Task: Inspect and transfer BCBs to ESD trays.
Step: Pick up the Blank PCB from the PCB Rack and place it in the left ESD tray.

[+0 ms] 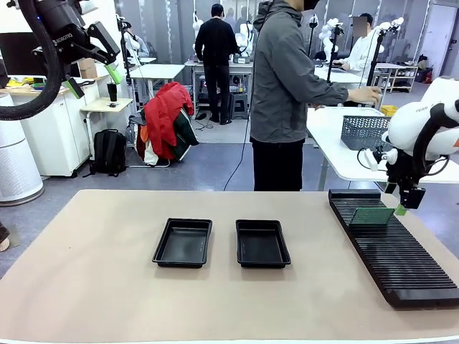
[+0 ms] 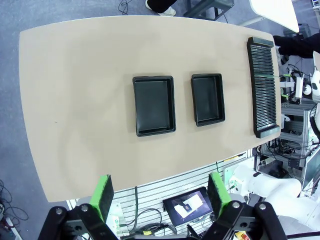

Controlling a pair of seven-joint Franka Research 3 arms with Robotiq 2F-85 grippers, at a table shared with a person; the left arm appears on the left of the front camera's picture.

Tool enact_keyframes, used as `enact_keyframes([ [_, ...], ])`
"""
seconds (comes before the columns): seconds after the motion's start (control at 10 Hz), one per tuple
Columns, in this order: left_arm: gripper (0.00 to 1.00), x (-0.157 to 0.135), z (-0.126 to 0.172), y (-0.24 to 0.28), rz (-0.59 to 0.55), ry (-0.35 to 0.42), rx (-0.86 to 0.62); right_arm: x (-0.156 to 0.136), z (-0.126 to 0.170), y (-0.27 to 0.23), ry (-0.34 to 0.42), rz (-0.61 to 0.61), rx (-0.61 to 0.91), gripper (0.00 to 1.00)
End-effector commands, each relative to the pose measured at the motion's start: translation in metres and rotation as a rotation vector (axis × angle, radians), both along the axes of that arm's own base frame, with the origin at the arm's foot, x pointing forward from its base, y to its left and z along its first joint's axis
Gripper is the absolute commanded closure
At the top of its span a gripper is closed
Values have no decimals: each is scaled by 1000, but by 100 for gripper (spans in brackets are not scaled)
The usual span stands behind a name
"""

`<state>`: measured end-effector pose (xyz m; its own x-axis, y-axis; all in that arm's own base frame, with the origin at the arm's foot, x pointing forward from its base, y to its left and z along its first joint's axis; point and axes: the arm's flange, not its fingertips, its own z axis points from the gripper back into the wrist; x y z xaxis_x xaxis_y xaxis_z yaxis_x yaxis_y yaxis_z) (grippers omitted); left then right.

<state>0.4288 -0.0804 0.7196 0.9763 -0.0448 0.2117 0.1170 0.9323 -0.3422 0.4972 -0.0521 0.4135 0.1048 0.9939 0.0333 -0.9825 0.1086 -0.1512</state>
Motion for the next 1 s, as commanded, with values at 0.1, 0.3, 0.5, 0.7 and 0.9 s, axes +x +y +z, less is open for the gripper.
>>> enact_keyframes([
  [0.1, 0, 1, 0, 1, 4, -3, 4, 5, -23, -9, -41, 111, 14, 0],
  [0.3, 0, 1, 0, 1, 4, -3, 4, 9, -30, -4, -70, 132, 26, 0],
  [0.5, 0, 1, 0, 1, 4, -3, 4, 18, -37, -2, -73, 152, 41, 0],
  [0.7, 0, 1, 0, 1, 4, -3, 4, 27, -44, 2, -68, 157, 47, 0],
  [0.9, 0, 1, 0, 1, 4, -3, 4, 33, -48, 4, -61, 167, 49, 0],
])
